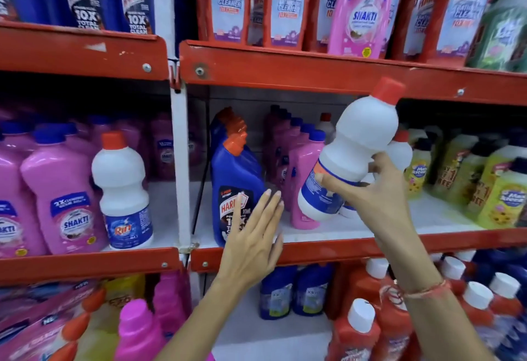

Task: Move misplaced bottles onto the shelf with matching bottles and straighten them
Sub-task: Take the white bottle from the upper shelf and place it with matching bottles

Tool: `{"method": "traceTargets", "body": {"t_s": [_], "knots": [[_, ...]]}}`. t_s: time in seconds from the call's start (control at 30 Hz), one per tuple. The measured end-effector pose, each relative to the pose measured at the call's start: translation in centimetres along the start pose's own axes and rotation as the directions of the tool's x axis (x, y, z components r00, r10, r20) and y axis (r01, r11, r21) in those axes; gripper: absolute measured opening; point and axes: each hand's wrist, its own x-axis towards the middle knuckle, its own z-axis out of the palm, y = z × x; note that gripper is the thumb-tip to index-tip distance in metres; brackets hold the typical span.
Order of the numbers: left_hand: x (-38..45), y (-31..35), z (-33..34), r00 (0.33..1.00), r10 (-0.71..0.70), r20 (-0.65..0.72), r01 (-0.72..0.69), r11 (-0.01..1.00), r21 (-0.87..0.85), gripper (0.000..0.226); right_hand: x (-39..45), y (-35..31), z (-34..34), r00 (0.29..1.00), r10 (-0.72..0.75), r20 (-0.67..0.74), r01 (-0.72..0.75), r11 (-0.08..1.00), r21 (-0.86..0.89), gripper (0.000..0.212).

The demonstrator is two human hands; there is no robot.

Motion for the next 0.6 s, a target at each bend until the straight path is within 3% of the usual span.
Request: {"method": "traceTargets", "body": {"t_s": [0.2,0.37,0.6], "knots": [[-0.7,1.3,1.9,0.988,-0.047,0.150,0.030,0.993,0.114,0.057,0.4,3.1,0.2,0.998,0.036,-0.041,-0.041,0.992,-0.118,0.064],[-0.7,1.2,2.2,0.987,-0.049,0.156,0.030,0.992,0.123,0.057,0.6,5.3,1.0,0.997,0.057,-0.044,-0.063,0.985,-0.163,0.073],[-0.7,1.1,2.5,0.991,-0.034,0.126,0.016,0.989,0.145,0.057,0.6,6.7,1.6,0.998,0.063,-0.025,-0.066,0.980,-0.186,0.068]]}}
